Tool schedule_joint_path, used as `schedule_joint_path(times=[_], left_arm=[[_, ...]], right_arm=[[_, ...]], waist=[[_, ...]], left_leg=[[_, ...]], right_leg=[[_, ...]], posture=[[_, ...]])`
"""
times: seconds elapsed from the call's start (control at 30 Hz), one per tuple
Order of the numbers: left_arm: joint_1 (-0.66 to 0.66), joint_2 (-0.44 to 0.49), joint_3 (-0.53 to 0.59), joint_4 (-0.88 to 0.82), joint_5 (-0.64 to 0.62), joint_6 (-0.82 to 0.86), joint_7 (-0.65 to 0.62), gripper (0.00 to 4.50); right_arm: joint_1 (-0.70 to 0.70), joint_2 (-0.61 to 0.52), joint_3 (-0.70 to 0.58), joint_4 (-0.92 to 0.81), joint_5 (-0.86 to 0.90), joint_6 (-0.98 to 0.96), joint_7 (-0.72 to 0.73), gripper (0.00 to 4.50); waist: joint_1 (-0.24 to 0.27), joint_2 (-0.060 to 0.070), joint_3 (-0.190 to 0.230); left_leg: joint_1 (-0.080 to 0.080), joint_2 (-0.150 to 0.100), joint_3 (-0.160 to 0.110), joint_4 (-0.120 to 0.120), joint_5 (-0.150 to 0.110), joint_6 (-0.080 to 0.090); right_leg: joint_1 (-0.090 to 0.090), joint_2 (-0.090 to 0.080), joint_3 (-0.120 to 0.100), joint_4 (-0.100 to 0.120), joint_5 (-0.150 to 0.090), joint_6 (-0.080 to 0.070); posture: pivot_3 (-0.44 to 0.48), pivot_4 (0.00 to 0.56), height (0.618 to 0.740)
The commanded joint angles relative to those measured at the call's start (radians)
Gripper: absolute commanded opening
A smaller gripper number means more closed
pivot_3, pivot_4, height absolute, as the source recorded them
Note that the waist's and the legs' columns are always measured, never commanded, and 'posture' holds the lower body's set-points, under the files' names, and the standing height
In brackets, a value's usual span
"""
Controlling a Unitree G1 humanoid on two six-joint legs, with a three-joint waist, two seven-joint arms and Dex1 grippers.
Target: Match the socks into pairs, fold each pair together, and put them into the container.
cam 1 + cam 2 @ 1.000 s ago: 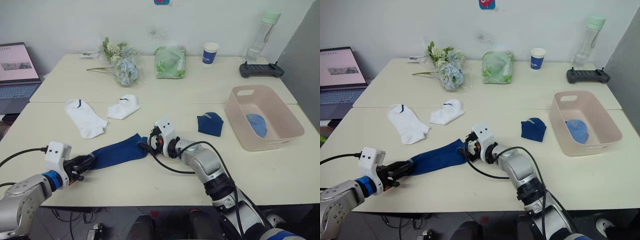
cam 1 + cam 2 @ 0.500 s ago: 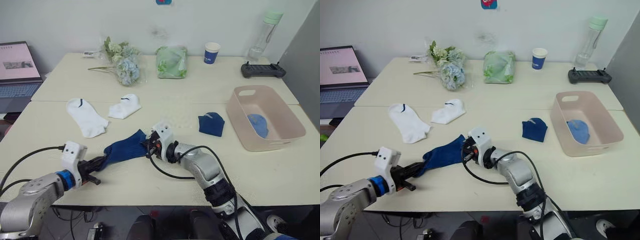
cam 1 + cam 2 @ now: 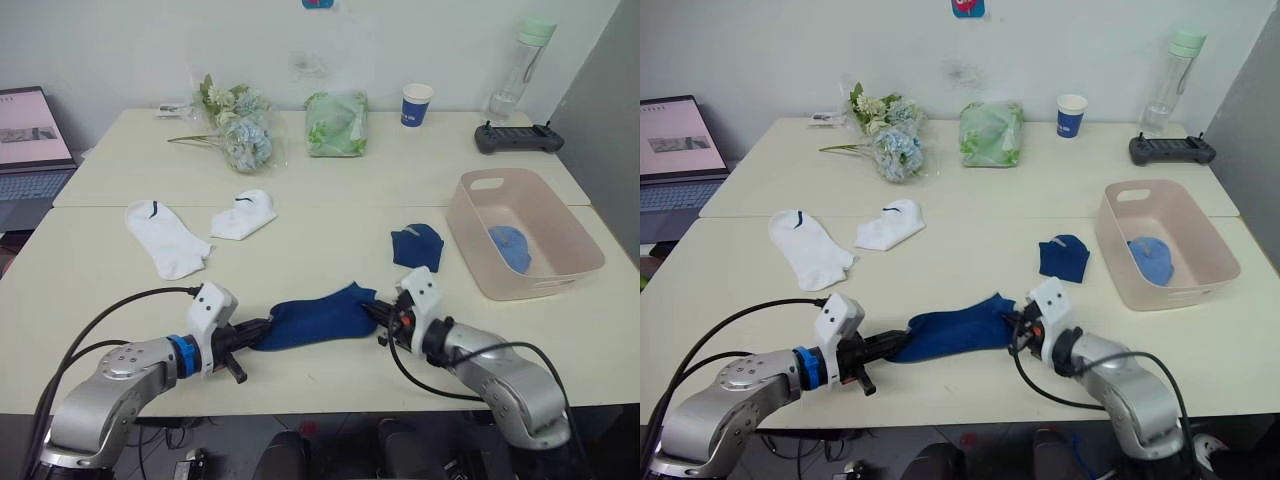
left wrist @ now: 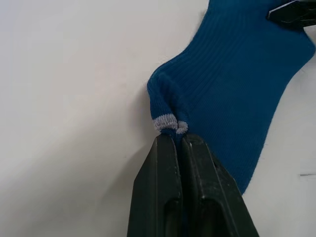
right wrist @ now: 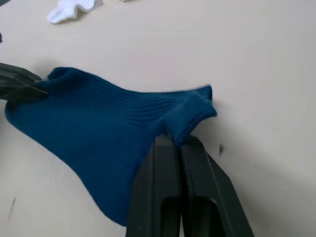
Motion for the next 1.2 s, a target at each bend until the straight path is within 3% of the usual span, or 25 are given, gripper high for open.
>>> schedule_joint_path(times=[0.03, 0.3, 0.53, 0.97, 1.03, 1.2], left_arm=[[0.022, 0.003, -0.034, -0.049, 0.028, -0.038, -0.011, 0.0], [0.051, 0.005, -0.065, -0.021, 0.084, -0.089, -0.015, 0.0], [0.072, 0.003, -0.086, 0.0, 0.145, -0.149, -0.002, 0.0], [0.151, 0.048, 0.032, 0.02, 0.125, -0.206, -0.044, 3.81], [0.138, 0.064, 0.055, 0.034, 0.123, -0.227, -0.066, 4.45], [0.088, 0.099, 0.124, 0.114, 0.113, -0.271, -0.108, 4.48]], right_arm=[[0.07, -0.034, -0.02, -0.113, 0.019, 0.001, -0.015, 0.03], [0.212, -0.068, -0.031, -0.116, -0.019, -0.069, -0.055, 0.03], [0.237, -0.055, -0.034, -0.109, -0.003, -0.042, -0.101, 0.03], [0.226, -0.139, -0.104, -0.084, 0.034, -0.052, -0.06, 4.45], [0.22, -0.144, -0.107, -0.079, 0.037, -0.051, -0.06, 4.5], [0.222, -0.151, -0.104, -0.092, 0.027, -0.084, -0.059, 4.5]], waist=[[0.001, 0.0, 0.0], [0.003, 0.0, 0.0], [0.003, 0.0, 0.0], [0.003, 0.0, -0.001], [0.003, 0.0, -0.001], [0.004, 0.0, -0.001]], left_leg=[[0.0, 0.0, 0.0, 0.0, 0.0, 0.0], [0.001, 0.0, 0.0, 0.0, 0.0, 0.0], [0.001, 0.0, 0.0, 0.0, 0.0, 0.0], [0.004, 0.0, 0.0, 0.0, 0.0, 0.0], [0.004, 0.0, -0.001, 0.0, 0.0, 0.0], [0.004, 0.0, -0.001, 0.0, 0.0, 0.0]], right_leg=[[0.0, 0.0, 0.0, 0.0, 0.0, 0.0], [0.002, 0.0, 0.0, -0.001, 0.0, 0.0], [0.003, 0.0, 0.0, -0.001, 0.0, 0.0], [0.007, 0.001, 0.0, -0.003, -0.002, 0.004], [0.007, 0.001, -0.001, -0.003, -0.003, 0.004], [0.006, 0.001, -0.001, -0.003, -0.003, 0.004]], posture=[[0.0, 0.15, 0.74], [0.0, 0.15, 0.74], [0.0, 0.15, 0.74], [0.0, 0.15, 0.74], [0.0, 0.15, 0.74], [0.0, 0.15, 0.74]])
